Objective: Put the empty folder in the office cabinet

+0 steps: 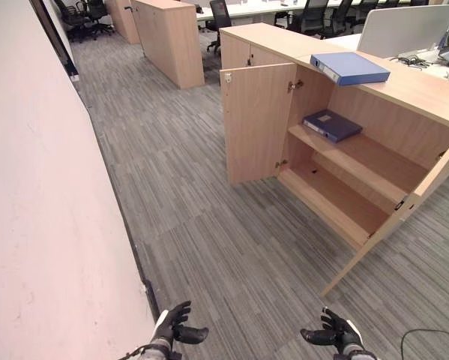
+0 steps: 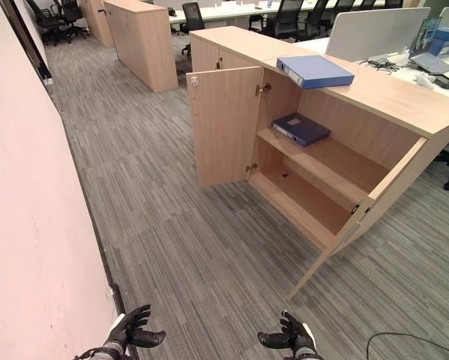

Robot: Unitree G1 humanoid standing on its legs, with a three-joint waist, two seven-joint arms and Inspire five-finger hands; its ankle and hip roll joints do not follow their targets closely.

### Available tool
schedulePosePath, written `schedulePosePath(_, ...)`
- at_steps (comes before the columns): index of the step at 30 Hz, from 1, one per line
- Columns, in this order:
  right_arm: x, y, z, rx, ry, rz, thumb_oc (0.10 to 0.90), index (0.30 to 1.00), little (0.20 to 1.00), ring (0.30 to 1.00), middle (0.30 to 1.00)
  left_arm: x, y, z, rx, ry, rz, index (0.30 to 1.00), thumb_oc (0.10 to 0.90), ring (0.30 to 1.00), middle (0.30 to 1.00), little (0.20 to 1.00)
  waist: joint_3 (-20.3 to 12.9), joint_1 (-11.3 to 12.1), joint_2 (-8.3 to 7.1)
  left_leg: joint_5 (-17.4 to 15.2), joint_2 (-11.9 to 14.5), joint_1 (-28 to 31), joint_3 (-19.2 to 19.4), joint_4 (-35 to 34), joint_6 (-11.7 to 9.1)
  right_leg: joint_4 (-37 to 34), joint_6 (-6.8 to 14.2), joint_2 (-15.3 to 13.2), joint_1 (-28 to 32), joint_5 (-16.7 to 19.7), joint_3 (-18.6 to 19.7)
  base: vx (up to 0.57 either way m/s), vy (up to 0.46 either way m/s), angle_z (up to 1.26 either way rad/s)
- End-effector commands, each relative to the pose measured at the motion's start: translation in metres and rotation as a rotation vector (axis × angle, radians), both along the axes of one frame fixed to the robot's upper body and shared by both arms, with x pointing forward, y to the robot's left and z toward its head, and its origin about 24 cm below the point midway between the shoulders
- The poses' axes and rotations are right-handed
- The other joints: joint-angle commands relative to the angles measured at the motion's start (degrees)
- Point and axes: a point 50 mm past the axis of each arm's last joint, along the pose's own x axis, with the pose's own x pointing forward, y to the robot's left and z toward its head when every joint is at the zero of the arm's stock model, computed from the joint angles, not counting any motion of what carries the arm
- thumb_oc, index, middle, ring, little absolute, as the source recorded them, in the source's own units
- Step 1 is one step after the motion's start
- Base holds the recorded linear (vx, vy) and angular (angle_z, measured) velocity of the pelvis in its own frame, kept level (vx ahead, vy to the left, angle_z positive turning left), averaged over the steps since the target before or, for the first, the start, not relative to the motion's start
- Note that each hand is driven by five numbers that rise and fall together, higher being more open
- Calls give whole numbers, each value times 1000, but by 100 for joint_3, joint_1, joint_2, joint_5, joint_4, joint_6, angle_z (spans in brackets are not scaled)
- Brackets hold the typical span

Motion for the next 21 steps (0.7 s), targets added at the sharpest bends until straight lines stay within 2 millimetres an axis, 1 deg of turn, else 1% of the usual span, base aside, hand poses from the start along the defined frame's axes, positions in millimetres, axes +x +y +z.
schedulePosePath(1,27,-10,15,-42,-108,36,800,900,900,900,900,36,5,19,2,-146,-5,900,800,900,900,900,-129,84,-242,-218,515,188,197,-17,-568,8,793,-590,73,-305,102,-5,-2,-3)
schedulePosePath(10,16,-9,7,-35,-44,45,800,900,900,900,900,30,7,14,17,-111,-6,900,800,900,900,900,-152,87,-236,-217,504,214,120,-17,-589,8,772,-573,118,-329,134,-2,-1,-2)
schedulePosePath(21,13,-8,4,-32,-14,49,800,900,900,900,900,25,7,9,28,-75,5,900,800,900,900,900,-119,98,-231,-204,511,161,45,-17,-603,8,754,-548,82,-352,164,2,-3,0)
